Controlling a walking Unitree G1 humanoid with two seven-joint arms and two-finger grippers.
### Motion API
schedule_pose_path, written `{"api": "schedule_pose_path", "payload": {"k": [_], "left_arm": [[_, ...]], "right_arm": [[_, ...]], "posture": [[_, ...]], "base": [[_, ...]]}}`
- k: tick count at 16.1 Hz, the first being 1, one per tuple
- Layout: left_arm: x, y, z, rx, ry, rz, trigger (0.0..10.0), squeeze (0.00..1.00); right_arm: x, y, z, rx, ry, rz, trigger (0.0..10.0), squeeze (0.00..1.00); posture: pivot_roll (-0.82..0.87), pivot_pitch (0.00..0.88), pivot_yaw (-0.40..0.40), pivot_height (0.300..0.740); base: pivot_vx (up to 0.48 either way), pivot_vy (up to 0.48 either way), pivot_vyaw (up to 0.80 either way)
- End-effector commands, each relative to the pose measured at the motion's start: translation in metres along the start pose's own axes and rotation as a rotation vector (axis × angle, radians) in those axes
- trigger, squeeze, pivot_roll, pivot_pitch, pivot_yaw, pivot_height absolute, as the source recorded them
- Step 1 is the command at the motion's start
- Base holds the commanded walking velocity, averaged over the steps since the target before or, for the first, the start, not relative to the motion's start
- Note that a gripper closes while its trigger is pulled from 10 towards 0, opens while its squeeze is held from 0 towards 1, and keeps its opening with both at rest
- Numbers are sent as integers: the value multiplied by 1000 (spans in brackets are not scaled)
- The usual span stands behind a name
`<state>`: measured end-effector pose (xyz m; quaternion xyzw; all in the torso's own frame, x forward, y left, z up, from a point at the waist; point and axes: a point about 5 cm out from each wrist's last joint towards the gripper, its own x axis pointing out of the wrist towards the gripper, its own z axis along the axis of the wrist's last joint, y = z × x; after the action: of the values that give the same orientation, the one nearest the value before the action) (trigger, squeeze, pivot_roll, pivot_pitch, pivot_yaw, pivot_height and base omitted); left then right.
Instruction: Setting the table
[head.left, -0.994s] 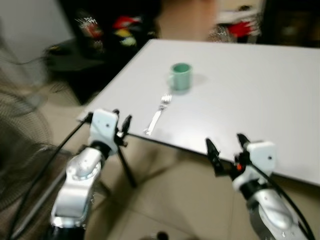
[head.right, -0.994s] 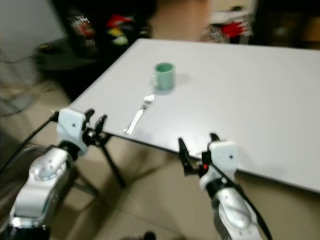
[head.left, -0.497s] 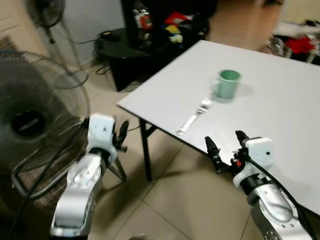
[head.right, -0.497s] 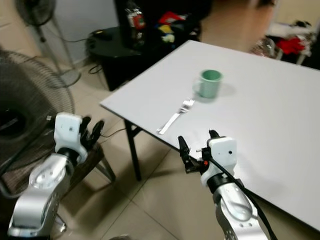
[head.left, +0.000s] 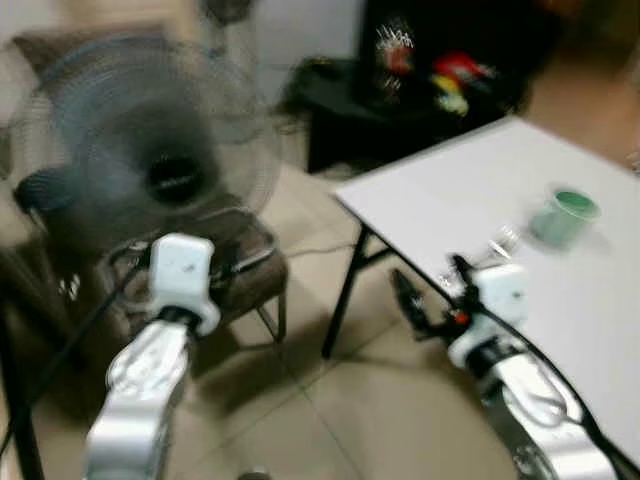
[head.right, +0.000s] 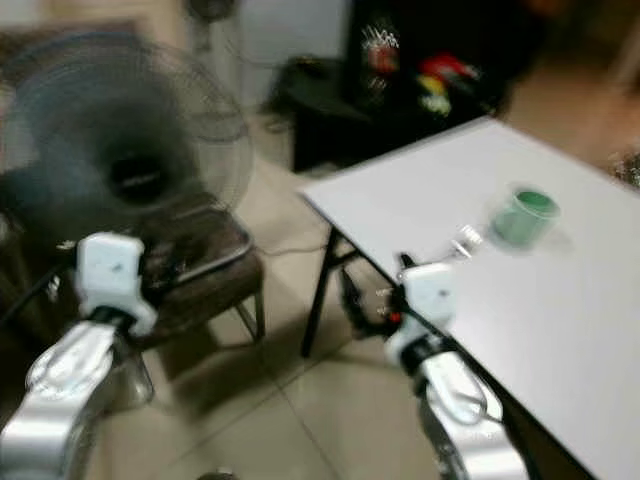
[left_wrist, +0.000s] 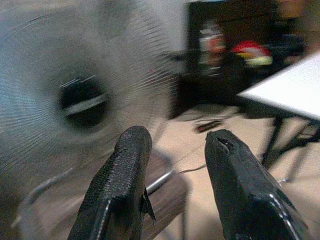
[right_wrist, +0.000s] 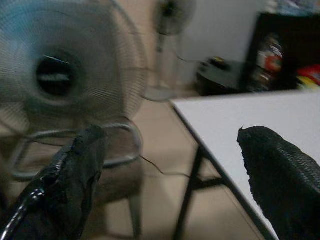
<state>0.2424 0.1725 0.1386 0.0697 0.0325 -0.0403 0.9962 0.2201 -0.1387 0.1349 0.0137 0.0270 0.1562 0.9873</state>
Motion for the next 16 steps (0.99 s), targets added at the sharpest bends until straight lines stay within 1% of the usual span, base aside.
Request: {"api": "schedule_pose_path", "payload": {"k": [1, 3, 4, 6, 7, 8, 9, 12, 14, 15, 16], "left_arm": [[-1, -2, 4, -8, -11, 12, 10000, 0], [-3, -1, 8, -41, -47, 26, 10000, 0], [-4, 0, 6, -25, -31, 30, 10000, 0], [-2, -4, 11, -47, -49, 5, 10000, 0], [0, -5, 12, -8, -58, -2, 10000, 0], [2, -3, 13, 8, -58, 3, 10000, 0], [5, -3, 14, 28, -50, -6, 10000, 0], [8, -9, 21, 41, -66, -57, 10000, 0], [9, -7, 20, 42, -60, -48, 10000, 0], [13, -6, 21, 28, -59, -36, 10000, 0], [14, -5, 21, 29, -60, -34, 10000, 0]], "right_arm": [[-3, -8, 1, -8, 2, -27, 10000, 0], [-2, -9, 0, 2, 0, -38, 10000, 0], [-3, -10, -2, -3, 7, -55, 10000, 0], [-7, -12, 0, 13, 5, -60, 10000, 0], [-8, -13, -2, 22, 11, -65, 10000, 0], [-8, -12, -2, 40, 9, -67, 10000, 0], [-6, -10, -4, 37, 13, -63, 10000, 0], [-11, -11, -8, 48, 20, -57, 10000, 0], [-11, -14, -8, 49, 26, -63, 10000, 0], [-11, -16, -8, 61, 29, -70, 10000, 0], [-11, -16, -9, 82, 28, -74, 10000, 0]], "posture": [[93, 0, -70, 740], [79, 0, -52, 740], [65, 0, -30, 740], [67, 0, -32, 740], [69, 0, -33, 740], [72, 0, -31, 740], [63, 0, -7, 740], [71, 0, 5, 740], [72, 0, 2, 740], [75, 0, -9, 740], [76, 0, -8, 740]], "base": [[0, 0, 800], [0, 0, 800], [0, 0, 800], [0, 0, 800], [0, 0, 800], [0, 0, 800], [0, 0, 800], [0, 0, 800], [0, 285, 800], [0, 364, 800], [0, 382, 0]]}}
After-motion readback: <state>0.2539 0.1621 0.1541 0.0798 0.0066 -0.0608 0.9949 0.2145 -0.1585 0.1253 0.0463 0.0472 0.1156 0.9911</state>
